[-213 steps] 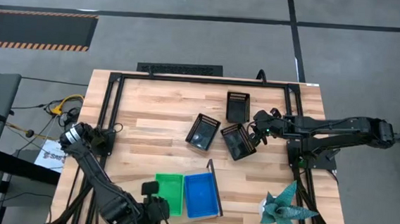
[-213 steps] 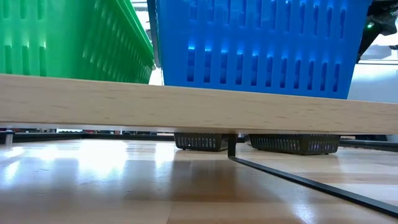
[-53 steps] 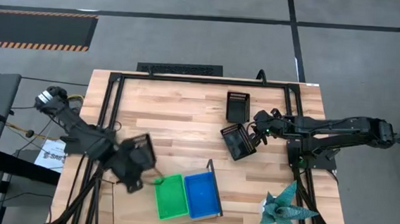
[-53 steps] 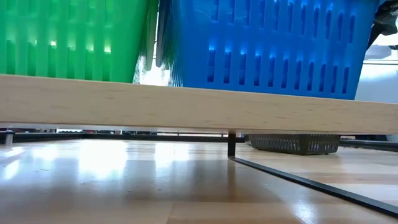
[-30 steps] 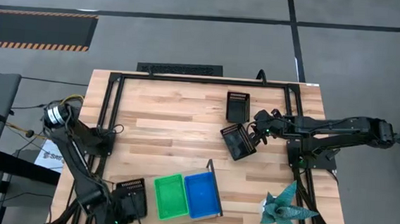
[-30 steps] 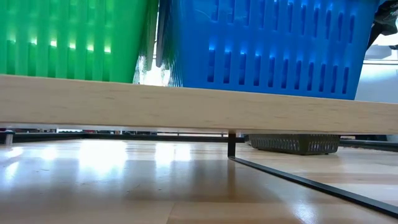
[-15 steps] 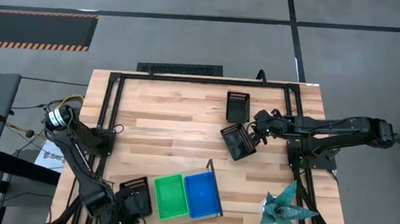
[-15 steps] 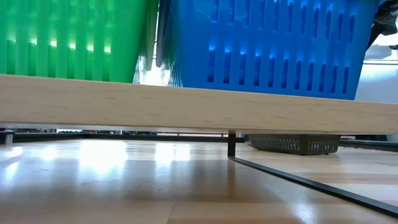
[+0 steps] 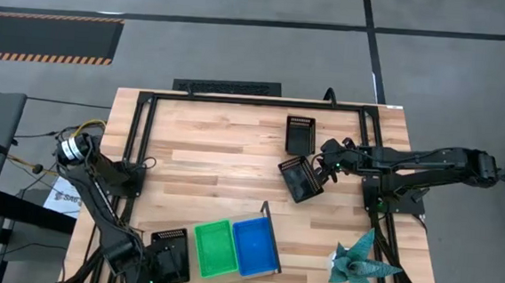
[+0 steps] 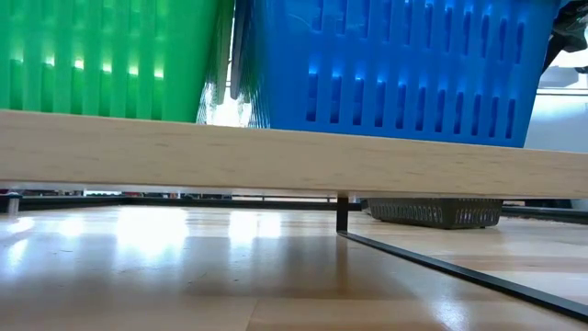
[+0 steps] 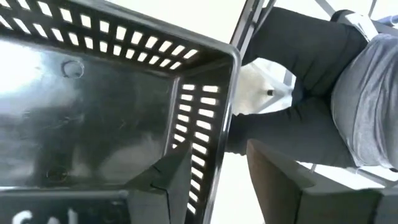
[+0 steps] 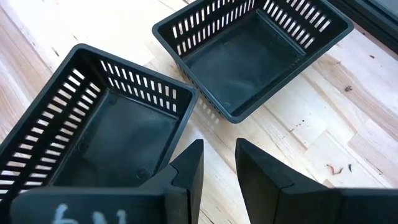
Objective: Stack baskets on shelf by color
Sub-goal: Adjust the black baskets to the center of the table
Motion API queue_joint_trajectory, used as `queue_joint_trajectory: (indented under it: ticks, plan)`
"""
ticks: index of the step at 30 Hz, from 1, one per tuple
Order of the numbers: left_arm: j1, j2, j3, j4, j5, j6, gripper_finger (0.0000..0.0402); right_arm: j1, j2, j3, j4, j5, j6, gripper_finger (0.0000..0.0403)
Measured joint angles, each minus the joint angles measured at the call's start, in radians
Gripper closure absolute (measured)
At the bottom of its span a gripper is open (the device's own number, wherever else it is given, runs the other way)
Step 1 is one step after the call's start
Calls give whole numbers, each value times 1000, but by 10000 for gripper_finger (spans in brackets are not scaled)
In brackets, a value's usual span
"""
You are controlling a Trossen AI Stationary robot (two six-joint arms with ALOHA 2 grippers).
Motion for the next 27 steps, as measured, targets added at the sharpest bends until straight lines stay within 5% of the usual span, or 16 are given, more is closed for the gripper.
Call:
queue_joint_trajectory:
  ticks: [11,20,27]
  plan:
    - [75,-32,114,-1,-18,243,253,0,0,0,-6,1,99,285]
    - [205,-67,340,-203,-373,630,253,0,58,1,-86,-12,323,285]
    - [257,-69,451,-319,-425,762,253,0,293,1,36,-107,386,285]
